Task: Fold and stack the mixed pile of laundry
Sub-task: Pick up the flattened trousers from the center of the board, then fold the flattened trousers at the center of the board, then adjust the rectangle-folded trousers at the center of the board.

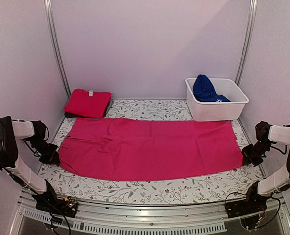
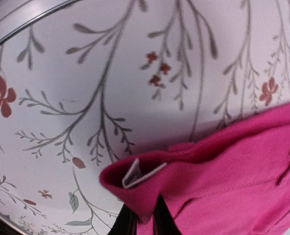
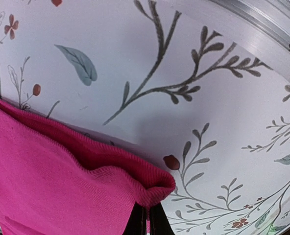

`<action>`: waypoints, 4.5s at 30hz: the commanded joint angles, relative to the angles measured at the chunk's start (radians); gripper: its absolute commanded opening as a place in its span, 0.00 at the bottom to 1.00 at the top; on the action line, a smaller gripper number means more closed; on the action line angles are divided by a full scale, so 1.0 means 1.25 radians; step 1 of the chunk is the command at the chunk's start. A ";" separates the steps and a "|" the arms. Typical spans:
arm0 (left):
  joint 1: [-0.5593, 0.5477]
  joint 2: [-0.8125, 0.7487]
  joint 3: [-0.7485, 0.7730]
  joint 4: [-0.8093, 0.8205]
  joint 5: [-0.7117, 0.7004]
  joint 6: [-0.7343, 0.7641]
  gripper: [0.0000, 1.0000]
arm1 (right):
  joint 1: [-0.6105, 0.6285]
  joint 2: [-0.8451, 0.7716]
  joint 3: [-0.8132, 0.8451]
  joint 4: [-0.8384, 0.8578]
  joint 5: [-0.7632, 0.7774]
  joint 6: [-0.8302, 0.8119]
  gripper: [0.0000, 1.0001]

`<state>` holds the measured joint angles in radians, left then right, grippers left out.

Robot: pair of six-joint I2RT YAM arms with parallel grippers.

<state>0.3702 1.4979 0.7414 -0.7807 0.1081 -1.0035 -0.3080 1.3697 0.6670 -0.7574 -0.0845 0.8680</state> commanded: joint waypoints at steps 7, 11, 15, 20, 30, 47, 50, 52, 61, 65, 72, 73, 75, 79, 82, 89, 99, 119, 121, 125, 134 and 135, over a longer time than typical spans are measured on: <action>0.019 -0.102 0.068 -0.066 -0.008 0.000 0.00 | -0.004 -0.114 0.102 -0.051 -0.040 0.004 0.00; 0.039 -0.164 0.101 -0.163 -0.028 0.015 0.00 | -0.004 -0.214 0.122 -0.128 -0.006 0.035 0.00; 0.060 -0.211 0.102 -0.256 -0.032 0.017 0.00 | -0.004 -0.312 0.112 -0.220 -0.004 0.070 0.00; 0.080 -0.320 0.142 -0.370 -0.060 -0.019 0.00 | -0.006 -0.423 0.173 -0.331 0.028 0.119 0.00; 0.105 -0.351 0.280 -0.402 -0.046 -0.016 0.00 | -0.005 -0.367 0.276 -0.279 0.015 0.095 0.00; 0.043 -0.054 0.277 0.069 0.105 -0.048 0.00 | 0.047 0.133 0.384 0.346 -0.252 0.019 0.00; 0.022 -0.010 0.286 0.116 0.093 -0.041 0.00 | 0.072 0.206 0.436 0.393 -0.280 0.001 0.00; 0.015 0.020 0.286 0.152 0.087 -0.034 0.00 | 0.093 0.249 0.468 0.397 -0.271 -0.026 0.00; -0.040 0.247 0.332 0.224 0.079 0.000 0.00 | 0.118 0.434 0.399 0.491 -0.253 -0.018 0.00; -0.073 0.338 0.341 0.207 0.074 0.021 0.00 | 0.131 0.515 0.417 0.454 -0.245 -0.024 0.00; -0.086 0.337 0.271 0.187 0.087 0.040 0.00 | 0.128 0.409 0.279 0.359 -0.145 0.026 0.00; -0.088 0.312 0.252 0.181 0.086 0.041 0.00 | 0.124 0.380 0.251 0.352 -0.134 0.034 0.00; -0.090 0.266 0.202 0.173 0.085 0.043 0.00 | 0.107 0.323 0.190 0.338 -0.128 0.045 0.00; -0.093 0.168 0.104 0.124 0.088 0.053 0.00 | 0.066 0.208 0.088 0.287 -0.119 0.051 0.00; -0.095 0.066 0.047 0.070 0.089 0.051 0.00 | 0.033 0.126 0.029 0.242 -0.127 0.046 0.00; -0.050 -0.154 0.060 -0.031 0.060 0.044 0.00 | -0.004 -0.026 0.036 0.170 -0.134 0.012 0.00; -0.013 -0.012 0.256 -0.033 0.078 0.080 0.00 | -0.051 0.066 0.182 0.162 -0.130 -0.048 0.00; -0.065 -0.035 0.298 0.197 0.202 0.396 1.00 | -0.031 -0.028 0.218 0.257 -0.342 -0.301 0.82; -0.070 -0.043 0.294 0.181 0.234 0.418 1.00 | 0.008 -0.048 0.215 0.298 -0.407 -0.331 0.82; -0.126 -0.017 0.303 0.115 0.137 0.459 0.99 | 0.182 -0.048 0.266 0.370 -0.423 -0.375 0.80; -0.057 0.012 0.242 0.095 0.108 0.396 0.87 | 0.601 0.287 0.664 0.278 -0.333 -0.608 0.74; -0.050 0.013 0.236 0.098 0.111 0.391 0.86 | 0.631 0.349 0.715 0.253 -0.334 -0.642 0.73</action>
<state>0.2630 1.5185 1.0756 -0.6514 0.2527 -0.4885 0.3450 1.6428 1.3777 -0.3481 -0.5331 0.2615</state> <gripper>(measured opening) 0.873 0.744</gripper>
